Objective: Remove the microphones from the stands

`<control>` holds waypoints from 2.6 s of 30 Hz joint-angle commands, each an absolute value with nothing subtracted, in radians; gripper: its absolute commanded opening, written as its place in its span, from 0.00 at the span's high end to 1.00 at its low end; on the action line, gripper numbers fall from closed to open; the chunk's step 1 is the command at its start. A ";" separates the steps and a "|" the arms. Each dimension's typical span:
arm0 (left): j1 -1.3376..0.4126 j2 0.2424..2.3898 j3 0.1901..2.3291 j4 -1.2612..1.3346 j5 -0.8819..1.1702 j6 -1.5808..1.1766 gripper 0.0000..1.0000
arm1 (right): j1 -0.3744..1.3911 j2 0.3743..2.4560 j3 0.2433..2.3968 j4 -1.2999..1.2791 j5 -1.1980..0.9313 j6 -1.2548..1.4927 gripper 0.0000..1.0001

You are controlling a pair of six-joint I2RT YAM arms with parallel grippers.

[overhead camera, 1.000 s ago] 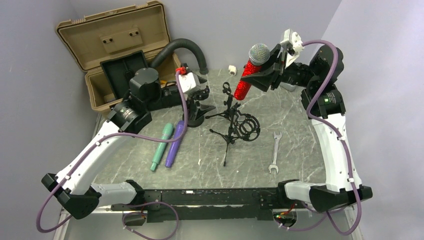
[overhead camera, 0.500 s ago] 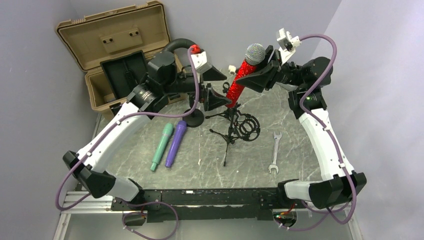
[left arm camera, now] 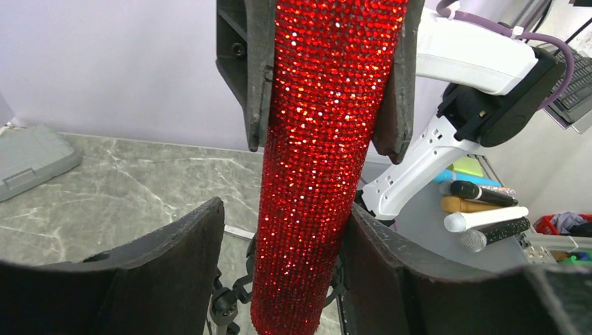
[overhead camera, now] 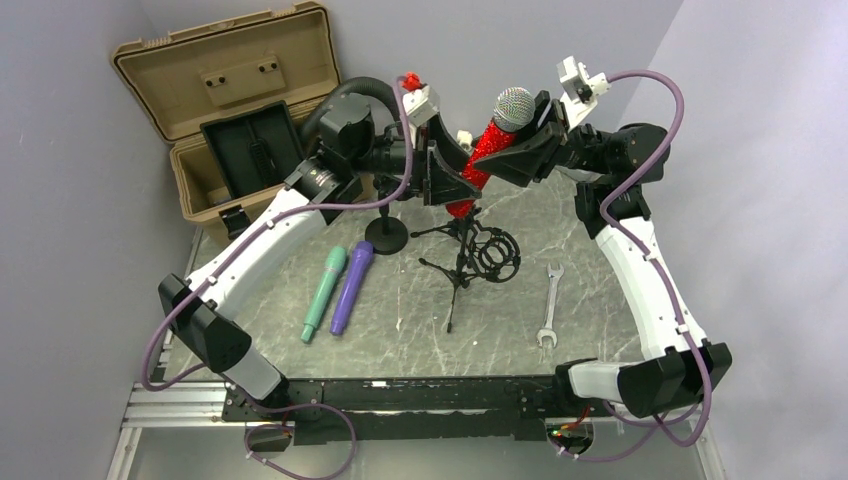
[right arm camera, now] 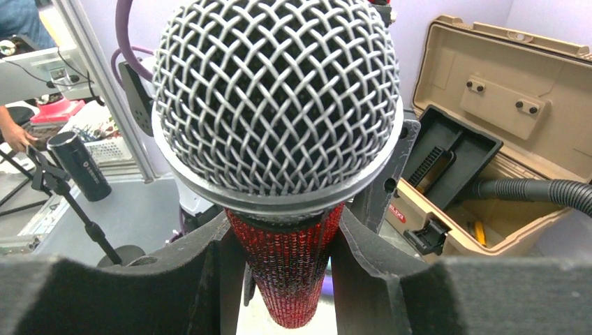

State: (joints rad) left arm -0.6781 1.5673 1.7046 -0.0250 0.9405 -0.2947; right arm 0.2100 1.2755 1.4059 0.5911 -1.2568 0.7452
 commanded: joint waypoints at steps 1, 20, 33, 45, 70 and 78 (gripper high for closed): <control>-0.694 1.588 1.757 0.031 0.979 -0.330 0.38 | 0.216 1.275 1.409 0.654 -1.256 0.771 1.00; -0.659 1.481 1.579 0.053 0.902 -0.321 1.00 | 0.219 1.214 1.375 0.251 -1.157 0.465 0.25; -0.347 1.161 1.254 -0.196 0.771 -0.244 1.00 | 0.218 1.152 1.366 0.055 -1.104 0.279 0.00; -0.194 0.920 0.839 -0.447 0.611 -0.144 1.00 | 0.197 1.122 1.342 0.028 -1.085 0.243 0.00; -0.358 1.175 0.552 -0.163 0.669 -0.480 1.00 | 0.090 1.133 1.309 0.037 -1.077 0.227 0.00; -0.420 1.317 0.600 -0.185 0.625 -0.527 1.00 | 0.056 1.095 1.298 0.003 -1.063 0.179 0.00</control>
State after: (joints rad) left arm -0.4103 1.2839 0.5510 -0.2218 0.6445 -0.4881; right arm 0.0708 1.1294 1.2911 0.0078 -1.0763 0.2226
